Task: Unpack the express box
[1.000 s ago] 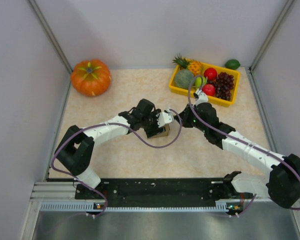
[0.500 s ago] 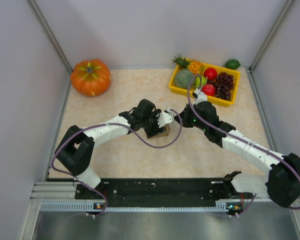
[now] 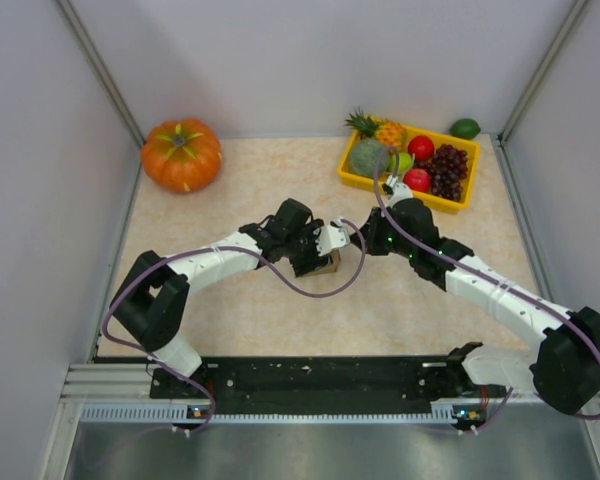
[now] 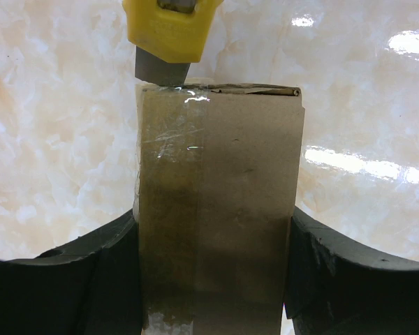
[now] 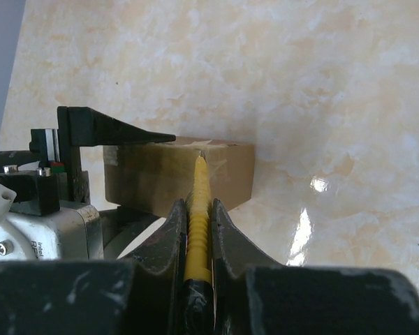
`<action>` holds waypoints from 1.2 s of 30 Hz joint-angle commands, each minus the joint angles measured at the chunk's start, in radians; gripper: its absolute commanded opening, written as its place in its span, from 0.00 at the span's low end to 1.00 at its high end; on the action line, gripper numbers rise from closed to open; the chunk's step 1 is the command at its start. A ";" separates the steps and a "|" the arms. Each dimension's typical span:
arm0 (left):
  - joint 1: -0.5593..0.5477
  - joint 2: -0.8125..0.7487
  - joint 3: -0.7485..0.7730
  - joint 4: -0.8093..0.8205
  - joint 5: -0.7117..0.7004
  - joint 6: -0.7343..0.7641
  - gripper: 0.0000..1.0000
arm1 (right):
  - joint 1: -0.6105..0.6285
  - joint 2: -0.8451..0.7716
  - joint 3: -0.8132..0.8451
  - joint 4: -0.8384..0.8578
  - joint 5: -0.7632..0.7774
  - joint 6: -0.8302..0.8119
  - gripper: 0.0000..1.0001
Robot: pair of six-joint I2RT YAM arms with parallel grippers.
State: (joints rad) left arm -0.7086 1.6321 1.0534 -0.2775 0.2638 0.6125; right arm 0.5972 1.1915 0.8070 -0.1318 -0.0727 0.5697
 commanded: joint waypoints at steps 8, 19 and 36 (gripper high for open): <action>0.014 0.087 -0.003 -0.040 -0.112 -0.016 0.36 | 0.004 -0.021 0.030 -0.206 -0.150 0.012 0.00; 0.014 0.089 0.002 -0.045 -0.113 -0.023 0.35 | -0.046 -0.073 0.037 -0.252 -0.202 0.042 0.00; 0.014 0.098 0.129 -0.146 0.006 -0.115 0.68 | -0.114 -0.230 0.020 -0.252 0.050 0.094 0.00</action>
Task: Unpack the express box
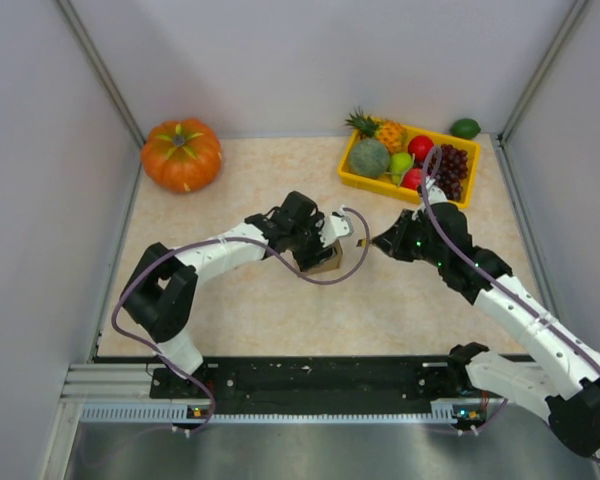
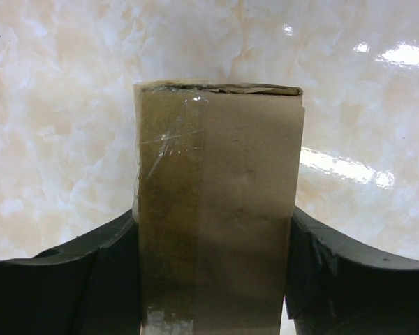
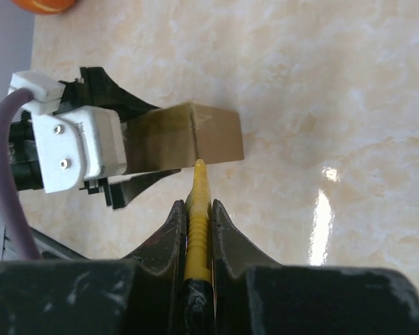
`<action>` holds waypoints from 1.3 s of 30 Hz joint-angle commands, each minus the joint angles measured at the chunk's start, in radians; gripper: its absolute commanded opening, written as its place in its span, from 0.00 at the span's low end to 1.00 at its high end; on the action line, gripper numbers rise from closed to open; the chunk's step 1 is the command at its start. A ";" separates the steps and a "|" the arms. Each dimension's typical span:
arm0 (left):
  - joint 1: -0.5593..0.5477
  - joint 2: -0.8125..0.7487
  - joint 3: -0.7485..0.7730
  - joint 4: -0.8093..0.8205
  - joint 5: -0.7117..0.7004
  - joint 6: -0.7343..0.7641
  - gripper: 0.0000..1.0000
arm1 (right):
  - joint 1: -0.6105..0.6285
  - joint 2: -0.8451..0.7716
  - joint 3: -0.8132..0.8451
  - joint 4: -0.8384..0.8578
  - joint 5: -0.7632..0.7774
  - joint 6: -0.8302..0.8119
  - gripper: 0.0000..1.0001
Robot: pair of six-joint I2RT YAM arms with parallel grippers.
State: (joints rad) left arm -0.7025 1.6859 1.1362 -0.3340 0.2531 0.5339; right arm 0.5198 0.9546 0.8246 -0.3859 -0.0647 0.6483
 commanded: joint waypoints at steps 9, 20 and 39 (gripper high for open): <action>0.008 -0.032 0.069 -0.004 0.035 -0.081 0.99 | -0.142 0.124 -0.130 0.133 -0.058 -0.024 0.00; 0.008 -0.260 -0.001 0.151 -0.052 -0.170 0.99 | -0.225 0.266 -0.166 0.259 -0.155 -0.019 0.18; 0.023 -0.626 -0.164 0.375 -0.276 -0.348 0.99 | -0.233 0.202 0.065 -0.151 0.330 -0.166 0.83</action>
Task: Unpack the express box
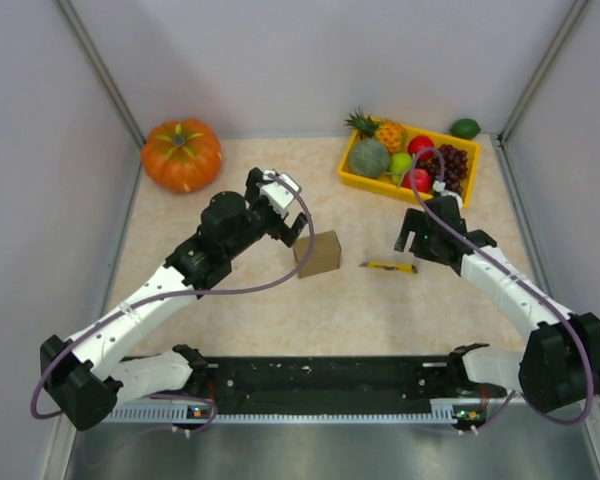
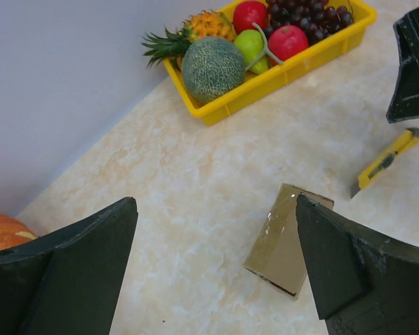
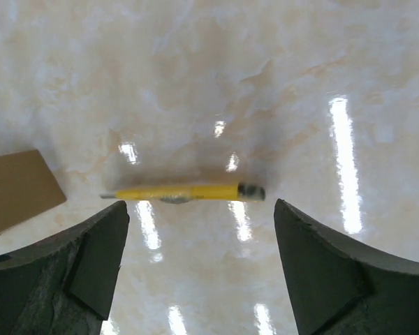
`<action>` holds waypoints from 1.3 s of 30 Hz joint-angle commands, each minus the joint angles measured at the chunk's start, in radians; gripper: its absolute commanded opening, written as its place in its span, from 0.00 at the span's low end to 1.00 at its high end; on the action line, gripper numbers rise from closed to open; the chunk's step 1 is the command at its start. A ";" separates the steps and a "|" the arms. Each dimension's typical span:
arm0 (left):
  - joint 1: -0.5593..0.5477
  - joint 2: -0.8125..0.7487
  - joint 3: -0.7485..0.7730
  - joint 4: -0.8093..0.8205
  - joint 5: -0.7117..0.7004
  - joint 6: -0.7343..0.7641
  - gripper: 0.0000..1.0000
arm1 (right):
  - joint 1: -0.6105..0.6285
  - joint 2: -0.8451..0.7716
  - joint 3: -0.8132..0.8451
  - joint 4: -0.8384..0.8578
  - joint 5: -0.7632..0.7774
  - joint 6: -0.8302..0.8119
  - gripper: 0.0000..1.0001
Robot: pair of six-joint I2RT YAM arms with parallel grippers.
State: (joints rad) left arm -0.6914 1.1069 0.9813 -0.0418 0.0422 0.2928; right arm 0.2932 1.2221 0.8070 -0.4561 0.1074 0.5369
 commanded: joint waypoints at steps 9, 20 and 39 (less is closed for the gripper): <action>0.090 -0.059 0.046 -0.116 -0.108 -0.394 0.92 | 0.004 0.014 0.214 0.000 -0.130 -0.120 0.64; 0.012 -0.053 -0.239 -0.104 0.390 -0.619 0.31 | 0.188 0.445 0.550 0.071 -0.262 -0.127 0.23; 0.058 0.294 -0.133 -0.121 0.116 -0.865 0.21 | 0.259 0.544 0.534 0.024 -0.468 -0.147 0.13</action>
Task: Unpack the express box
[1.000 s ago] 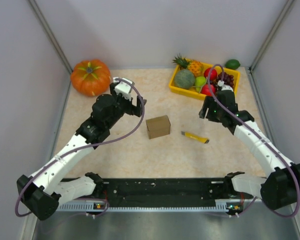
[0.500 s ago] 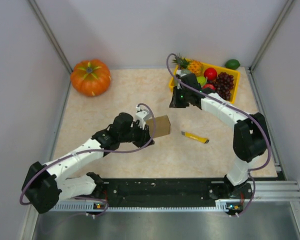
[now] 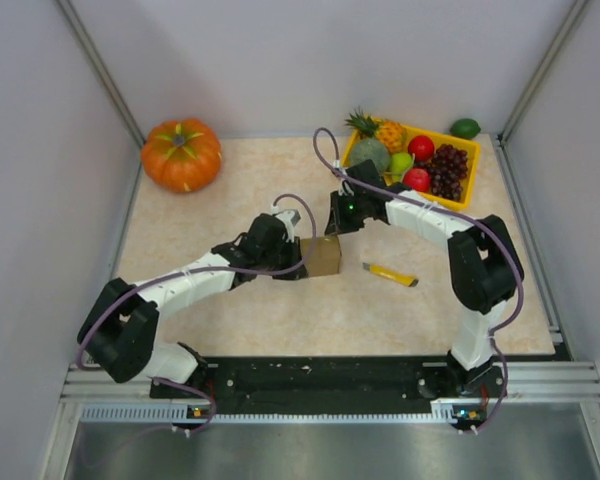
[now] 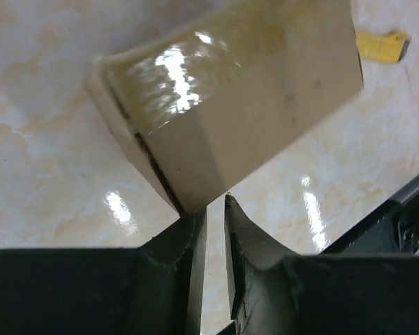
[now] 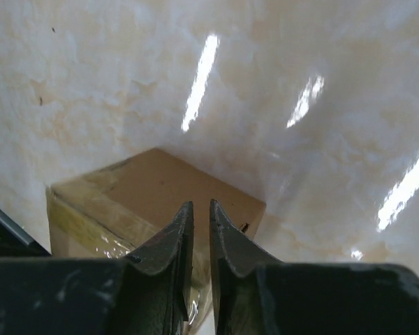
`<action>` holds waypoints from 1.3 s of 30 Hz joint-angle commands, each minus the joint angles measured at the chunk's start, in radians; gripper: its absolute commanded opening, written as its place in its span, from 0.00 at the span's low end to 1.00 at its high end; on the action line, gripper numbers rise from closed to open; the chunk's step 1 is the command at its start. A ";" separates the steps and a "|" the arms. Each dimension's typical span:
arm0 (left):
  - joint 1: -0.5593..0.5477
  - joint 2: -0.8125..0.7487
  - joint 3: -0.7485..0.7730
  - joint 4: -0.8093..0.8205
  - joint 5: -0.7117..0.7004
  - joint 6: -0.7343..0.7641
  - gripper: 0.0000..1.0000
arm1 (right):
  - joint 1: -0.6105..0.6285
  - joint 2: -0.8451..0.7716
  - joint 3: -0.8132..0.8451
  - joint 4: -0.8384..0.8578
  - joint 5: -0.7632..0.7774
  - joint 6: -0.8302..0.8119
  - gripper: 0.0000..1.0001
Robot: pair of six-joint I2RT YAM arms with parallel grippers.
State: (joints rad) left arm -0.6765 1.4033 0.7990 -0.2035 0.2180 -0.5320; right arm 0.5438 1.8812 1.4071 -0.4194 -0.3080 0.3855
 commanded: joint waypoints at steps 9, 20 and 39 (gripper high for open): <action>0.202 0.075 0.002 0.251 0.214 -0.140 0.22 | 0.030 -0.332 -0.240 -0.004 -0.048 0.090 0.15; 0.261 0.100 -0.030 0.273 0.276 -0.168 0.22 | 0.105 -0.283 -0.207 0.042 0.010 0.127 0.13; 0.270 0.318 -0.032 0.390 0.319 -0.315 0.22 | 0.123 -0.235 -0.194 0.068 0.190 0.156 0.15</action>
State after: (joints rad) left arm -0.4126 1.6894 0.7475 0.0765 0.4870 -0.7876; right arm 0.6460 1.6260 1.1732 -0.3729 -0.1238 0.5331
